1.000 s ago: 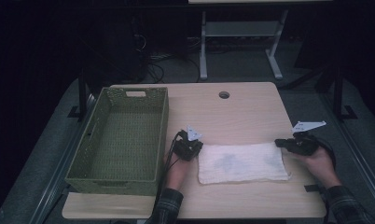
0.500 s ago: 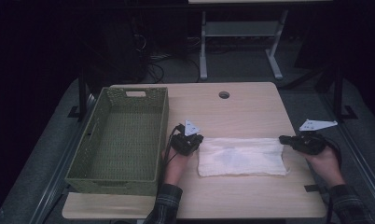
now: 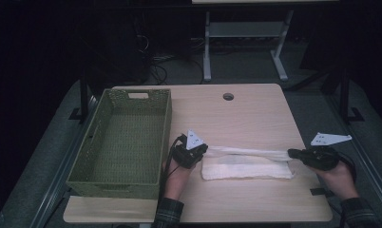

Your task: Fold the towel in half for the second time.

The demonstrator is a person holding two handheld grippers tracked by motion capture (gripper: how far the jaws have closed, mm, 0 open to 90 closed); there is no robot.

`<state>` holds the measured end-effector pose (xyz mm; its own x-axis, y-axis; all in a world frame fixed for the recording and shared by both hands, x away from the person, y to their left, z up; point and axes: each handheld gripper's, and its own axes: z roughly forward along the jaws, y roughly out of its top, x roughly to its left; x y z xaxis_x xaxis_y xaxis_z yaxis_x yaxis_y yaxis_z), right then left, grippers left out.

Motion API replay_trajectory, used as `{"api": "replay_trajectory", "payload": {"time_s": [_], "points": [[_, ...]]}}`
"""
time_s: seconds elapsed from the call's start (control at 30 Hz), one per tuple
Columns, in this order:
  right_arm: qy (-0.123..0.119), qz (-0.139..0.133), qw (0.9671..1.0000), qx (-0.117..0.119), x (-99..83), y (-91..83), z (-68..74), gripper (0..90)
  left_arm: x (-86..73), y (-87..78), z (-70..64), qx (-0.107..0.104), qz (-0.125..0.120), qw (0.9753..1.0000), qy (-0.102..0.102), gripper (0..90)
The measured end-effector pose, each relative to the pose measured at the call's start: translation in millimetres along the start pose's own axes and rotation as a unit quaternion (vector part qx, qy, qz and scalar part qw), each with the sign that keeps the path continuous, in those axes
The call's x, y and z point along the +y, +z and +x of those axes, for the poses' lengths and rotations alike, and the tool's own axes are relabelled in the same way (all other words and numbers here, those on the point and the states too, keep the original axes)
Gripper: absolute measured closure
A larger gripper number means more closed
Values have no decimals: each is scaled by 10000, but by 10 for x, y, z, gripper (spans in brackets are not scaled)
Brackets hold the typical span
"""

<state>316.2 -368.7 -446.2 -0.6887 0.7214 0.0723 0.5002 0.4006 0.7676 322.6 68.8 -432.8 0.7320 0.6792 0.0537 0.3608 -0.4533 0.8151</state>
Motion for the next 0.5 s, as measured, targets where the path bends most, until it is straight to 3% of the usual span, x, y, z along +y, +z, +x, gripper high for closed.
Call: {"api": "replay_trajectory", "payload": {"time_s": [0.5], "points": [[-204,-70,9998,-19,-82,-171,195,860,-122,-160,-248,83,106,9997,-223,863]]}}
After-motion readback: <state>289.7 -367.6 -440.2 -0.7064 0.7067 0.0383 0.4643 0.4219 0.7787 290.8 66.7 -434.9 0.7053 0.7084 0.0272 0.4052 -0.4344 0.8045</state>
